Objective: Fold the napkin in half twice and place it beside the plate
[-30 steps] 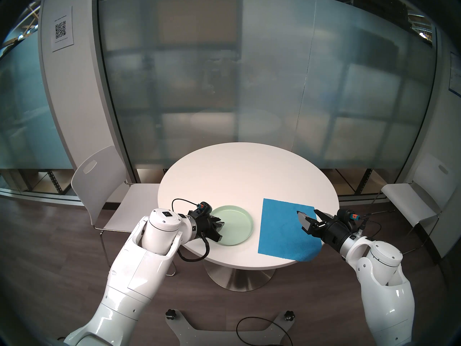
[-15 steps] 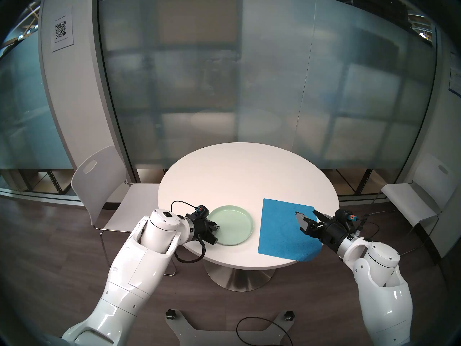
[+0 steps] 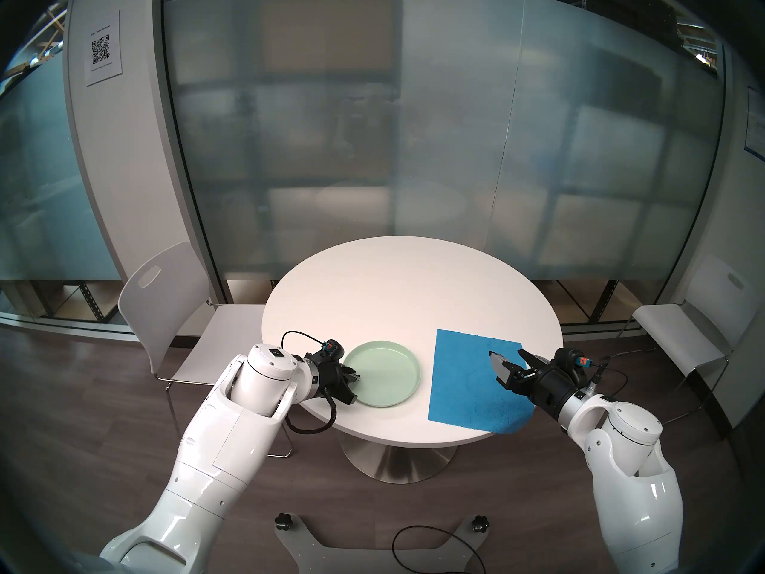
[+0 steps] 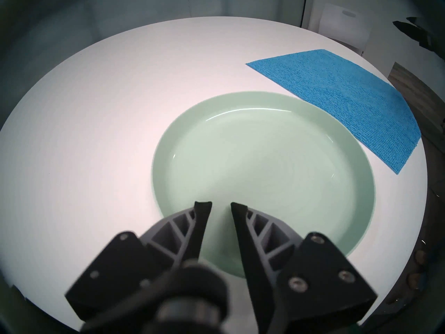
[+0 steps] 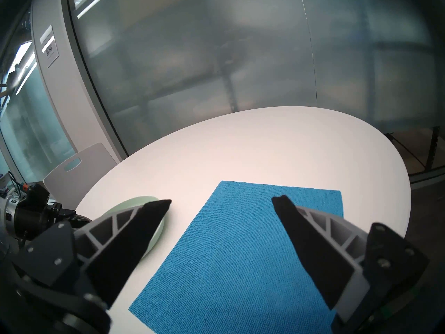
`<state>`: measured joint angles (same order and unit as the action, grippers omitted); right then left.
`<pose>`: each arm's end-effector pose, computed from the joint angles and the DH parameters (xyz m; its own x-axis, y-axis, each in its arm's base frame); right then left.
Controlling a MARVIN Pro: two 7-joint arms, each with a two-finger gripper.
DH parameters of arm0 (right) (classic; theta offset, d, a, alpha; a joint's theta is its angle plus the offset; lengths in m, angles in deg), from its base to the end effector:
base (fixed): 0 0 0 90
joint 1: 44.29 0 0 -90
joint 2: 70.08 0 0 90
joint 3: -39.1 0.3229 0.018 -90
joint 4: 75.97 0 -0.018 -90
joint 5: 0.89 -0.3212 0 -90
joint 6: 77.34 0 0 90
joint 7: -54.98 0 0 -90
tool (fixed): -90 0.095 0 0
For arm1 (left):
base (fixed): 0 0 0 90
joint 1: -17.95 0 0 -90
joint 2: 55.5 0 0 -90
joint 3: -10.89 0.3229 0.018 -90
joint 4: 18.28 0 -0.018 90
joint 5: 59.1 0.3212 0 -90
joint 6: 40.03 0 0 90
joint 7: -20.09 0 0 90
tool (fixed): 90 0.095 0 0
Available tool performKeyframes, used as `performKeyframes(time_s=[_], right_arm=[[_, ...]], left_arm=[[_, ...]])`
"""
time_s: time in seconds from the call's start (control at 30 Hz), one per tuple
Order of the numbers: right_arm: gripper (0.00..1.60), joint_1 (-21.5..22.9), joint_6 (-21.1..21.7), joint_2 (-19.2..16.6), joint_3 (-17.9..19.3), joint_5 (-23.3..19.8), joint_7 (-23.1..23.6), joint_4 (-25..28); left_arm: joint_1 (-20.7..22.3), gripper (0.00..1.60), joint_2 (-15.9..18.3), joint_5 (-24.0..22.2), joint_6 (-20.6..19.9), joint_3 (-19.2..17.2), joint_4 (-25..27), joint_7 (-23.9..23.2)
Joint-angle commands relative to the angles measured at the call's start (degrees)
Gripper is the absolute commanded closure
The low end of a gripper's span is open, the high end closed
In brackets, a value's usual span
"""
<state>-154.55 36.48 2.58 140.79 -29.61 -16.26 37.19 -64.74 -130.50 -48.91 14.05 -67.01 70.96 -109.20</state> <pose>0.3174 -0.0951 -0.3050 0.3096 -0.1545 0.9382 0.2614 -0.9349 -0.2402 0.4285 -0.0260 -0.3686 0.4611 -0.4605 0.7585 -0.6722 -0.7393 -0.0401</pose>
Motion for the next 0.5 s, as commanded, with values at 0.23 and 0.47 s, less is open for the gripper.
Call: performKeyframes(time_s=[0.23, 0.47], right_arm=[[0.00, 0.57, -0.45, 0.08, 0.46, -0.06, 0.21, 1.42], [0.00, 0.41, -0.42, 0.06, 0.54, -0.04, 0.43, 1.60]], left_arm=[[2.76, 0.84, 0.49, 0.87, 1.03, -0.33, -2.83, -0.61], [3.32, 0.83, 1.08, 1.20, 1.53, -1.12, -3.73, -0.67]])
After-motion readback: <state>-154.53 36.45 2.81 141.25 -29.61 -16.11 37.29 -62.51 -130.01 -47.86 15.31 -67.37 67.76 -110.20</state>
